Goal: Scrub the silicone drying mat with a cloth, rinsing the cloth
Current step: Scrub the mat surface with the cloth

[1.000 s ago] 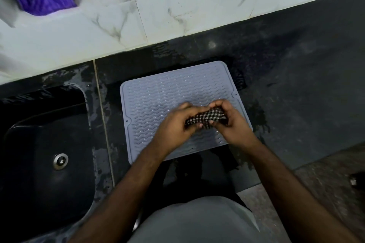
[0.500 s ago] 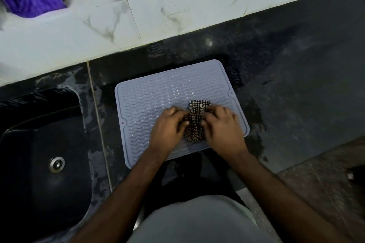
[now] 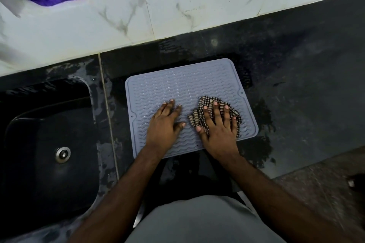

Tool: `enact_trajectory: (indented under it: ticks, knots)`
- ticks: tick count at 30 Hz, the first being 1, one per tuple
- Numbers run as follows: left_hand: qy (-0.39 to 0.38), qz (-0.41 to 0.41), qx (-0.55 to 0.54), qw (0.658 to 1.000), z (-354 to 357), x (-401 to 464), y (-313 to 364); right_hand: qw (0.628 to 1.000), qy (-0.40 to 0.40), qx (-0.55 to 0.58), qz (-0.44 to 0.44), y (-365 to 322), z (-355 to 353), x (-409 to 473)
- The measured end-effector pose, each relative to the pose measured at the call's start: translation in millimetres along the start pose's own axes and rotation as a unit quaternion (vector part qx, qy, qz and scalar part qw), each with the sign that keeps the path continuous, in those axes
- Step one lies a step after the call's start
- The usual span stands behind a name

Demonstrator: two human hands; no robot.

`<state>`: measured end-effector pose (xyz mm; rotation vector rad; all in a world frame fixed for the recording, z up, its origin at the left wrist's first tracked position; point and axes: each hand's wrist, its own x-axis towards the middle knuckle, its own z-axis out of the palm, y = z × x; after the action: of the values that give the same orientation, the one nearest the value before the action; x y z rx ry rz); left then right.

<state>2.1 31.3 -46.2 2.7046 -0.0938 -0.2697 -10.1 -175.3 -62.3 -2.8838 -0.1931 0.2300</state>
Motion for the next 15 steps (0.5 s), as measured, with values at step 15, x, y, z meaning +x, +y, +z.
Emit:
enact_trajectory:
  ticks: [15]
  knots:
    - [0.106,-0.053,-0.05,0.992,-28,-63,-47,0.994,0.047,0.047,-0.091,-87,-23,-25]
